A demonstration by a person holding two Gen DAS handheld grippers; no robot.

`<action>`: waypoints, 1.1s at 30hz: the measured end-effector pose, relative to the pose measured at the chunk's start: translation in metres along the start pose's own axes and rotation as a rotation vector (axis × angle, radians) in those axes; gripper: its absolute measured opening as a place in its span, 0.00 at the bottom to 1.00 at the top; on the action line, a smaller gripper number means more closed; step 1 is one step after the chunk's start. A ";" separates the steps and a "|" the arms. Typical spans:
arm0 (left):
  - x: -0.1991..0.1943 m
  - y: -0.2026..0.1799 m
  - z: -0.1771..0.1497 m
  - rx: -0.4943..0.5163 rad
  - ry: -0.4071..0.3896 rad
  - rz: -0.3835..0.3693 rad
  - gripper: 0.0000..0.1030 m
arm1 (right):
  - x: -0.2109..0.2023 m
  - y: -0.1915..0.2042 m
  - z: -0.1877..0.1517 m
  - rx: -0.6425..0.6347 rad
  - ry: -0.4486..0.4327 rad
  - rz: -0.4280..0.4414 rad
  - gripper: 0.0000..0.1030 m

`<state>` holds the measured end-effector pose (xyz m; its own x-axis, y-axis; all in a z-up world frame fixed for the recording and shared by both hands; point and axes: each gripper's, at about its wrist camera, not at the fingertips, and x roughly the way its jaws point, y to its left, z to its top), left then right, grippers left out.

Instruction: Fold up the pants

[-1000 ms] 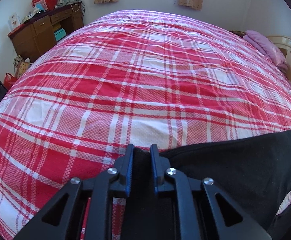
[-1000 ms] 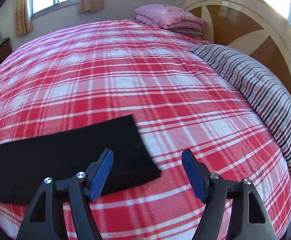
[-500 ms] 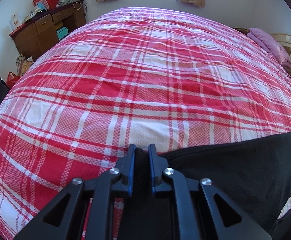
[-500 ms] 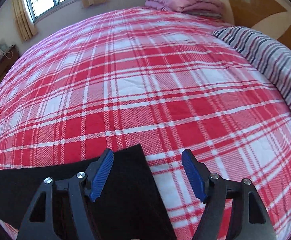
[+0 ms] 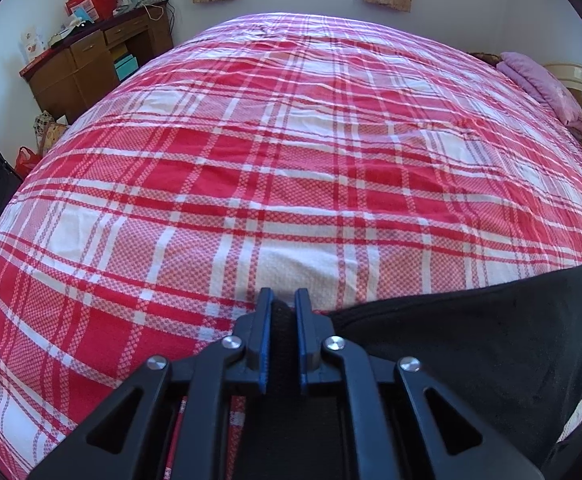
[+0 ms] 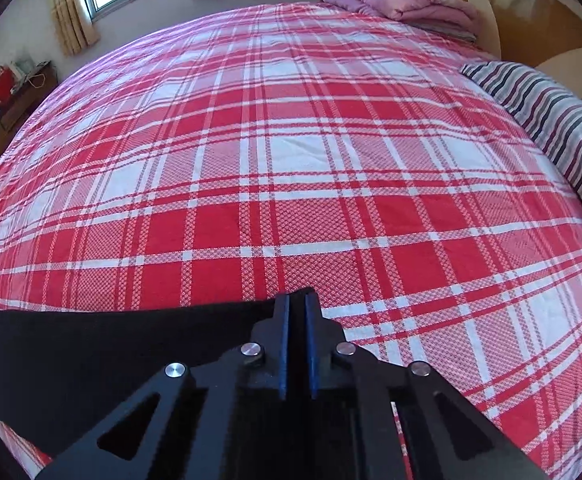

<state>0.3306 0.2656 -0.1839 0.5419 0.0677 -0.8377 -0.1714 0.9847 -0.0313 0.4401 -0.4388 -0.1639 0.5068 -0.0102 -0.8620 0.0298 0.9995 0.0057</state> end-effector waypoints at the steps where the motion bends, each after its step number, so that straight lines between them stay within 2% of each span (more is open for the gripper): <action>1: -0.002 0.000 0.000 0.001 -0.005 -0.001 0.10 | -0.006 0.000 -0.001 -0.001 -0.017 -0.002 0.06; 9: -0.032 0.006 -0.002 -0.021 -0.096 -0.044 0.10 | -0.075 0.011 -0.006 -0.041 -0.196 -0.024 0.06; 17: -0.063 0.013 -0.008 -0.049 -0.174 -0.114 0.10 | -0.147 0.011 -0.042 -0.054 -0.326 -0.027 0.06; 25: -0.094 0.023 -0.026 -0.082 -0.245 -0.186 0.10 | -0.183 -0.003 -0.086 -0.004 -0.374 -0.017 0.06; 33: -0.126 0.032 -0.061 -0.082 -0.306 -0.240 0.10 | -0.208 -0.021 -0.132 0.045 -0.392 -0.008 0.06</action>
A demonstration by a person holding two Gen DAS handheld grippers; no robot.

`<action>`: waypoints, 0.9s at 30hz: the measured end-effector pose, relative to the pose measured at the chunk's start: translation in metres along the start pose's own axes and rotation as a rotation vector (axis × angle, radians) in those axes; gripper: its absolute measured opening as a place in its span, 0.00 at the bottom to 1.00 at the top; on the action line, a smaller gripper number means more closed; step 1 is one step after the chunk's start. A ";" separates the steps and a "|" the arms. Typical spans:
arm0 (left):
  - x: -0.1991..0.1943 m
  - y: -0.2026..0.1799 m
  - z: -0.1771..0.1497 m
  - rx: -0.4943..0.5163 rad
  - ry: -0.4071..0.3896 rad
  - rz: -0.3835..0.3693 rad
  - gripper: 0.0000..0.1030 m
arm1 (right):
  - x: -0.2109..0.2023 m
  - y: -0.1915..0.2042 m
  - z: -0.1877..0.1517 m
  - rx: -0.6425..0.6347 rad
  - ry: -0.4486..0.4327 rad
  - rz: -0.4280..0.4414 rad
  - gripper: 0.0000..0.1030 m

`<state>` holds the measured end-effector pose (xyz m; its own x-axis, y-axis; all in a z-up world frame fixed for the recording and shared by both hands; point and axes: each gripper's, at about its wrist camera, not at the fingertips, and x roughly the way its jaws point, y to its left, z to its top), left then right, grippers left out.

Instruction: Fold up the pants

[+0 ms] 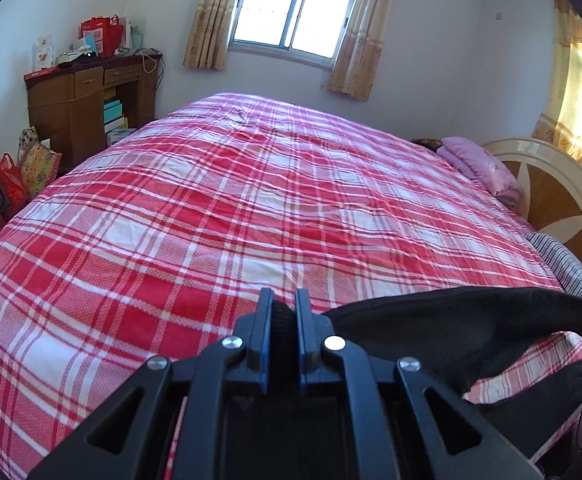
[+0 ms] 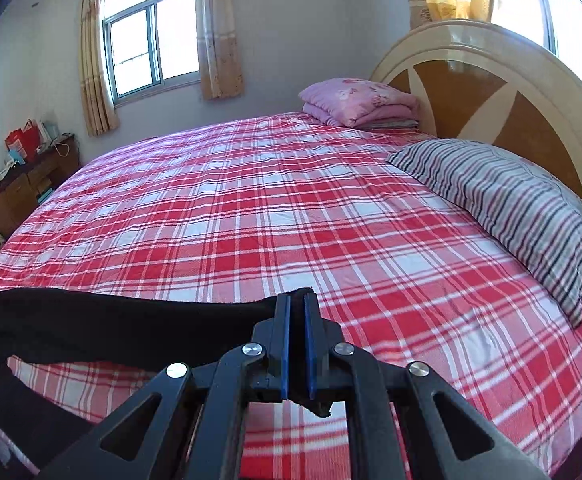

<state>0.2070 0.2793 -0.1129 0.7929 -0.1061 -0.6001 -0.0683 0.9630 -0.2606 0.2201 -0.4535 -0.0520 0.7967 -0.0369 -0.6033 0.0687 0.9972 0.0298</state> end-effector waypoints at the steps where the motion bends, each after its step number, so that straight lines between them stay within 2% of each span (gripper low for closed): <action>1: -0.004 0.001 -0.003 -0.002 -0.003 -0.004 0.10 | -0.007 -0.002 -0.004 0.005 -0.003 0.001 0.06; 11: -0.030 0.021 -0.042 -0.028 -0.036 -0.073 0.10 | -0.061 -0.024 -0.048 0.036 -0.009 0.006 0.06; 15: -0.034 0.033 -0.066 -0.042 -0.036 -0.099 0.10 | -0.070 -0.032 -0.073 0.040 0.031 0.006 0.06; 20: -0.035 0.038 -0.092 -0.018 -0.032 -0.103 0.12 | -0.065 -0.031 -0.107 -0.009 0.149 0.009 0.06; 24: -0.039 0.045 -0.103 -0.007 -0.029 -0.085 0.21 | -0.064 -0.035 -0.120 -0.022 0.192 0.005 0.08; 26: -0.046 0.051 -0.105 -0.004 -0.041 -0.076 0.31 | -0.069 -0.040 -0.121 -0.012 0.186 0.005 0.08; 27: -0.051 0.054 -0.104 -0.009 -0.058 -0.065 0.42 | -0.072 -0.043 -0.121 -0.011 0.181 -0.009 0.08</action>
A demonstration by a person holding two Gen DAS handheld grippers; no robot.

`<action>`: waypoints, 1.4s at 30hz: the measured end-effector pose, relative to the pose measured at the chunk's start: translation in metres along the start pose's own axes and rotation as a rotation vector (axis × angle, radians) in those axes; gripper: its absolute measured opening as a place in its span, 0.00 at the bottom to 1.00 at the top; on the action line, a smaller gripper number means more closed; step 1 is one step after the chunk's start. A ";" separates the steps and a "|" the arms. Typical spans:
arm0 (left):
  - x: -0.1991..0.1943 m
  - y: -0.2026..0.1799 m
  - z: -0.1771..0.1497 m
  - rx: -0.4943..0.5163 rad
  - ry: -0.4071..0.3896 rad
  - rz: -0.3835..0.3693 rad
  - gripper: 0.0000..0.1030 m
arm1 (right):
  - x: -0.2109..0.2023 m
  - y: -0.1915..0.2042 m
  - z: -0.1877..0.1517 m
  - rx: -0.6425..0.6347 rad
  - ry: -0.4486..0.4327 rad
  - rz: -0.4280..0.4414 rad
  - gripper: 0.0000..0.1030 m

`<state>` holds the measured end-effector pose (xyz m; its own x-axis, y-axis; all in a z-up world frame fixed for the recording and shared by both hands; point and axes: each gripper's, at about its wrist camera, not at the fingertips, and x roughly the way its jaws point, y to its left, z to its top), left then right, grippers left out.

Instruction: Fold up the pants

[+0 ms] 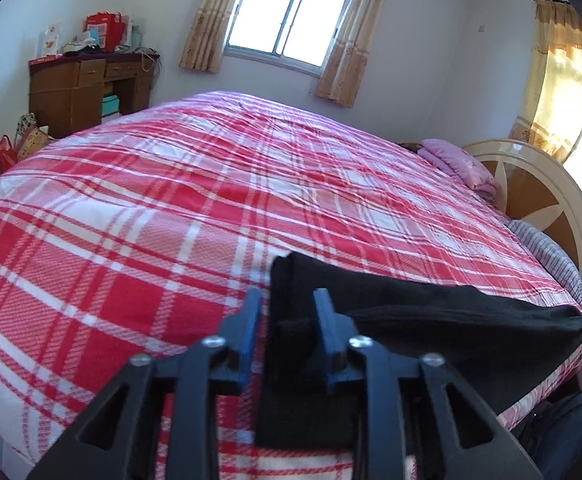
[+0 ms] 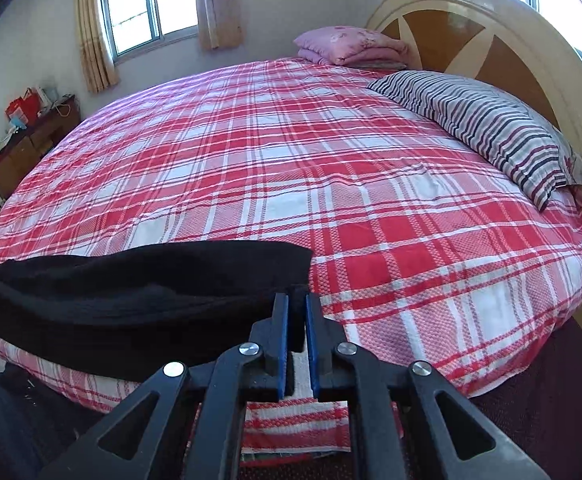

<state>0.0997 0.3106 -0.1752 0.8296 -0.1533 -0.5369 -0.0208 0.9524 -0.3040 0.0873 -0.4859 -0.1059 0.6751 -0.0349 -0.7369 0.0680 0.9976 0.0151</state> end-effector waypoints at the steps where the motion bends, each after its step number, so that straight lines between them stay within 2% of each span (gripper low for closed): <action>1: -0.003 0.002 0.001 -0.001 -0.009 0.004 0.46 | -0.001 -0.001 0.000 0.000 -0.002 -0.013 0.09; 6: -0.013 0.024 0.000 -0.035 -0.022 0.074 0.46 | -0.008 -0.010 0.005 0.023 -0.018 -0.073 0.09; 8: -0.017 0.033 -0.002 -0.067 -0.025 0.089 0.46 | -0.010 -0.009 0.007 0.033 -0.029 -0.067 0.12; 9: -0.019 0.036 -0.003 -0.077 -0.027 0.096 0.46 | -0.011 -0.007 0.008 0.032 -0.032 -0.061 0.15; 11: -0.023 0.036 -0.005 -0.078 -0.023 0.104 0.46 | -0.011 0.004 0.010 0.012 -0.034 -0.047 0.40; 13: -0.025 0.032 -0.005 -0.063 -0.011 0.110 0.46 | -0.013 0.024 0.011 -0.031 -0.038 -0.013 0.47; 15: -0.028 0.024 -0.005 -0.037 0.002 0.119 0.46 | -0.017 0.052 0.013 -0.098 -0.045 0.024 0.47; 20: -0.028 0.006 -0.009 -0.010 0.036 0.079 0.46 | -0.023 0.131 0.007 -0.305 -0.051 0.083 0.47; 24: -0.022 -0.005 -0.018 0.001 0.087 0.047 0.46 | -0.021 0.162 -0.007 -0.374 -0.015 0.076 0.47; 25: -0.019 -0.007 -0.022 -0.001 0.104 0.038 0.46 | -0.022 0.163 -0.010 -0.369 -0.011 0.073 0.47; 27: -0.013 -0.012 -0.028 0.005 0.131 0.031 0.40 | -0.023 0.156 -0.015 -0.328 -0.014 0.069 0.47; 29: -0.011 -0.018 -0.030 0.033 0.125 0.058 0.38 | -0.020 0.145 -0.019 -0.268 -0.008 0.066 0.47; 32: -0.014 -0.018 -0.028 0.036 0.118 0.061 0.24 | -0.009 0.129 -0.025 -0.165 0.016 0.046 0.47; 33: -0.015 -0.017 -0.028 0.033 0.118 0.069 0.16 | -0.005 0.126 -0.027 -0.138 0.018 0.042 0.47; 37: -0.019 -0.013 -0.027 0.011 0.116 0.082 0.12 | 0.002 0.125 -0.031 -0.081 0.017 0.067 0.47; 42: -0.021 -0.023 -0.026 0.067 0.112 0.120 0.12 | 0.005 0.137 -0.036 -0.085 0.013 0.103 0.47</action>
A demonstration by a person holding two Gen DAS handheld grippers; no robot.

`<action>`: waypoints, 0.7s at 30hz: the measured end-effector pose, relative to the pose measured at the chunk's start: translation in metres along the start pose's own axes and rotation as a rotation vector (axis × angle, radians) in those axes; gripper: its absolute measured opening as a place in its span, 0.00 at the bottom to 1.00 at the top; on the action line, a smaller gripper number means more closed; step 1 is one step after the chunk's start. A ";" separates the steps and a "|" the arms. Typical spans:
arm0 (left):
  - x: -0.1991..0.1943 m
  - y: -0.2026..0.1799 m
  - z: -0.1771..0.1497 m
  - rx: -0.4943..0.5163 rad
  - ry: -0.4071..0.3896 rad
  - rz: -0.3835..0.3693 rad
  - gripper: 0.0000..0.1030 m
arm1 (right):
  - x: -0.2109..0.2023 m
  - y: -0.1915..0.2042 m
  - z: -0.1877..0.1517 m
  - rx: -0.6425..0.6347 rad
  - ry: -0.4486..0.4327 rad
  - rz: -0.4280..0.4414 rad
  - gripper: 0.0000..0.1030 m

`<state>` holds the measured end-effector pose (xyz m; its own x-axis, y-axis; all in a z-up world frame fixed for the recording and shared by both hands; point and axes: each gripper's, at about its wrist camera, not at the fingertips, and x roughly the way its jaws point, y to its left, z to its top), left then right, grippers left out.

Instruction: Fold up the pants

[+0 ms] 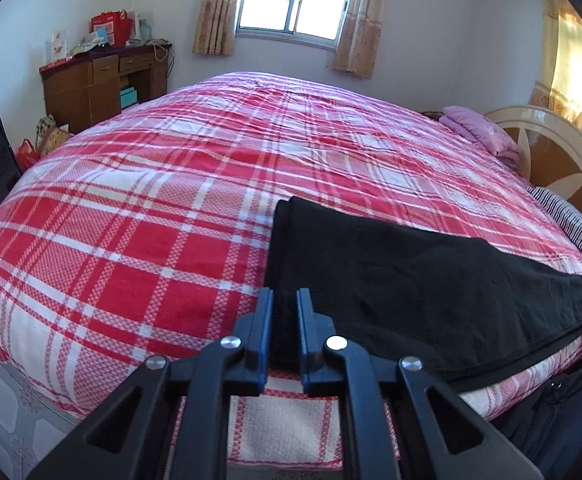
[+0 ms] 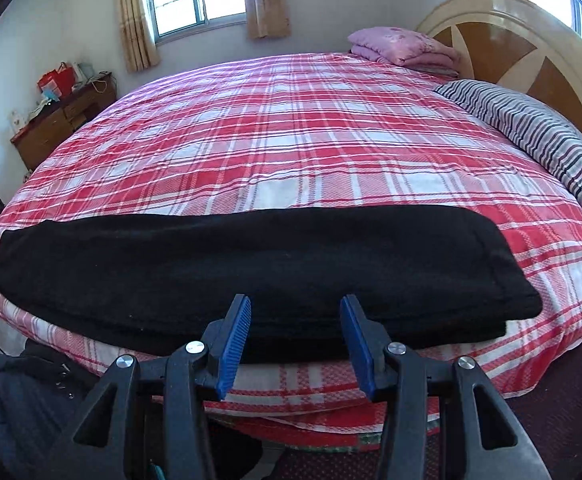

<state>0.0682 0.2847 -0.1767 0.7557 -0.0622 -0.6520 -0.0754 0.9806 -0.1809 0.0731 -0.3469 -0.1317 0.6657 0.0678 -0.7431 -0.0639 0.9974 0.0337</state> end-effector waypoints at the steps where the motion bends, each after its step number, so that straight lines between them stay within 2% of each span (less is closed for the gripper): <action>1: 0.001 0.000 0.000 0.000 0.002 -0.001 0.12 | 0.000 0.001 -0.001 -0.001 -0.002 0.006 0.47; 5: 0.006 0.002 -0.001 -0.018 0.015 0.002 0.17 | 0.003 0.004 -0.003 -0.003 0.001 0.018 0.47; 8: 0.005 0.002 -0.002 -0.021 0.010 -0.003 0.17 | 0.005 0.004 -0.004 0.001 0.003 0.016 0.47; 10: 0.006 0.001 -0.002 -0.009 0.021 0.011 0.10 | 0.007 0.002 -0.004 0.009 0.002 0.016 0.47; 14: 0.004 0.005 0.000 -0.020 0.027 0.025 0.08 | 0.007 -0.004 -0.005 0.029 -0.010 0.000 0.47; 17: 0.003 0.012 0.002 -0.046 0.038 0.003 0.08 | 0.002 -0.009 -0.003 0.034 -0.037 -0.038 0.47; 21: 0.004 0.014 0.001 -0.048 0.040 -0.002 0.05 | -0.001 -0.025 -0.003 0.088 -0.046 -0.036 0.48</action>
<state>0.0711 0.2983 -0.1809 0.7291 -0.0721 -0.6806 -0.1062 0.9705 -0.2166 0.0722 -0.3719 -0.1337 0.6997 0.0311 -0.7138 0.0249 0.9974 0.0679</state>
